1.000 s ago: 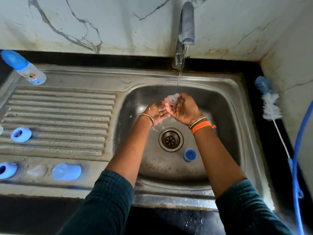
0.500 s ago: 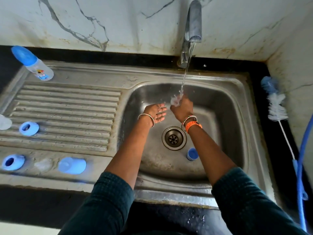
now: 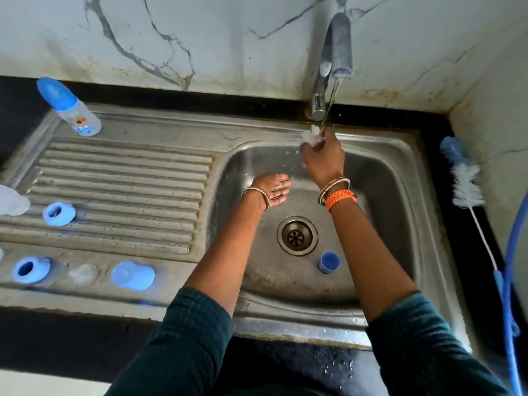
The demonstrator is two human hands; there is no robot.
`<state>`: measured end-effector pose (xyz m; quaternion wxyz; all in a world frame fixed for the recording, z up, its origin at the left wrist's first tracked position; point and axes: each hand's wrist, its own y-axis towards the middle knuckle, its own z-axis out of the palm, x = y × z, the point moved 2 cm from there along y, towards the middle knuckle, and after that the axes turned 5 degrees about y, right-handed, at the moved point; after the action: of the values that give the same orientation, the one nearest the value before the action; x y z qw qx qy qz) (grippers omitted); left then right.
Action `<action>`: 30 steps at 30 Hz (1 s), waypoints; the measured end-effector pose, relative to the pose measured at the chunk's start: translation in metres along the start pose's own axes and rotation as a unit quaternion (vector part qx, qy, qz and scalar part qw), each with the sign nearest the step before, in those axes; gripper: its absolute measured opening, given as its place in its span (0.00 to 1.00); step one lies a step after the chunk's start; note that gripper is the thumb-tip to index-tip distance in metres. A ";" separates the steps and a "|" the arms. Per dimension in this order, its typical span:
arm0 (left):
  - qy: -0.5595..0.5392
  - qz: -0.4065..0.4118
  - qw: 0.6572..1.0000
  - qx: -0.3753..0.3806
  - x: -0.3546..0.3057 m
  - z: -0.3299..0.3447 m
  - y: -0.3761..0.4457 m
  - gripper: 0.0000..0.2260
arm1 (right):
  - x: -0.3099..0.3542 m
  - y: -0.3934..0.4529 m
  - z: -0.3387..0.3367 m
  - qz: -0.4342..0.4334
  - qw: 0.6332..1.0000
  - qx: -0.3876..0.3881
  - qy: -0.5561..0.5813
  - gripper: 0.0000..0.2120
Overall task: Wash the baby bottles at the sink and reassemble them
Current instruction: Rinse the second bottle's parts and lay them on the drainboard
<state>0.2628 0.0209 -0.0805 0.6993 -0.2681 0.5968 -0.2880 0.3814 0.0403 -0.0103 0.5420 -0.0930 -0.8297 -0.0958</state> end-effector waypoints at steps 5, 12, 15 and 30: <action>0.005 0.054 0.998 0.019 -0.016 -0.001 -0.027 0.14 | 0.005 -0.015 -0.013 0.067 0.990 0.102 -0.071 0.28; 0.041 0.115 0.992 0.001 -0.021 -0.039 -0.078 0.15 | 0.019 -0.042 -0.018 0.016 0.971 0.091 -0.219 0.13; 0.060 0.187 0.972 -0.128 -0.017 -0.079 -0.098 0.11 | 0.036 -0.057 -0.001 -0.020 0.968 0.117 -0.220 0.12; 0.218 0.335 0.803 -0.443 0.026 -0.325 -0.192 0.15 | 0.099 -0.174 0.251 -0.289 0.854 0.353 -0.249 0.15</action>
<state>-0.0714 -0.1409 -0.0068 0.4093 -0.2622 0.8486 0.2087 0.0757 -0.0573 -0.0290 0.2619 0.3279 -0.9044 0.0772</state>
